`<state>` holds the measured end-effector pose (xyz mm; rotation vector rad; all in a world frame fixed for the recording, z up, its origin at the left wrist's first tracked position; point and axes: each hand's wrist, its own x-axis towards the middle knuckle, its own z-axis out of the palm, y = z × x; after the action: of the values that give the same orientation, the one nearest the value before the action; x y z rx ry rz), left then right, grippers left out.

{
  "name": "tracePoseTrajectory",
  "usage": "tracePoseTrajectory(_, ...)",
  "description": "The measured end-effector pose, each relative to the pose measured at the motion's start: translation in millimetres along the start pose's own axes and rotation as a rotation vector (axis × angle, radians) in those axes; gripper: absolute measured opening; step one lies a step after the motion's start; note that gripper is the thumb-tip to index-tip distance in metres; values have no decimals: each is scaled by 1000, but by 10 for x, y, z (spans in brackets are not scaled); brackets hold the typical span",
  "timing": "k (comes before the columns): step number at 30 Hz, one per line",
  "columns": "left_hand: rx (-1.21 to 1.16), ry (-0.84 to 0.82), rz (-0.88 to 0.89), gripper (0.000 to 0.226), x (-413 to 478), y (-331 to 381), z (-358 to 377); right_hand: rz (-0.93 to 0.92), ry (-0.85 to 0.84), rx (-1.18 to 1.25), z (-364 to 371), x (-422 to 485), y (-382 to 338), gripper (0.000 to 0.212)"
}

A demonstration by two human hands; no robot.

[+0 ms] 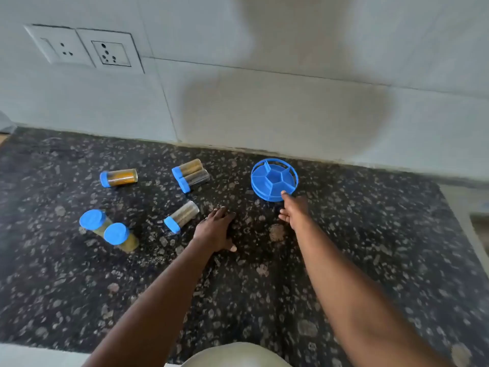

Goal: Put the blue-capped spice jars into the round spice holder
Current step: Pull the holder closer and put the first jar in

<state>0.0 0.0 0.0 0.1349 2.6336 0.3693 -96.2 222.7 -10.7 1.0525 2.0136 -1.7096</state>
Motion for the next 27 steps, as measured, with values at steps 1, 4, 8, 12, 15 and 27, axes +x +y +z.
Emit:
tracePoseTrajectory(1,-4,-6,-3,107,4,2,9,1,13,-19,2,13,-34,57)
tracePoseTrajectory(4,9,-4,-19,107,12,-1,25,-13,6,-23,-25,45,-88,59)
tracePoseTrajectory(8,22,8,-16,105,28,-30,69,-46,-17,-78,-116,-34,-91,53)
tracePoseTrajectory(12,-17,147,21,78,-89,-46,105,-62,-122,-209,-319,-121,102,49)
tracePoseTrajectory(15,-122,262,44,53,-234,-174,150,-70,-196,-300,-475,-254,252,48)
tracePoseTrajectory(27,-30,487,-313,73,-553,-711,-10,-79,-223,-366,-475,-684,570,43)
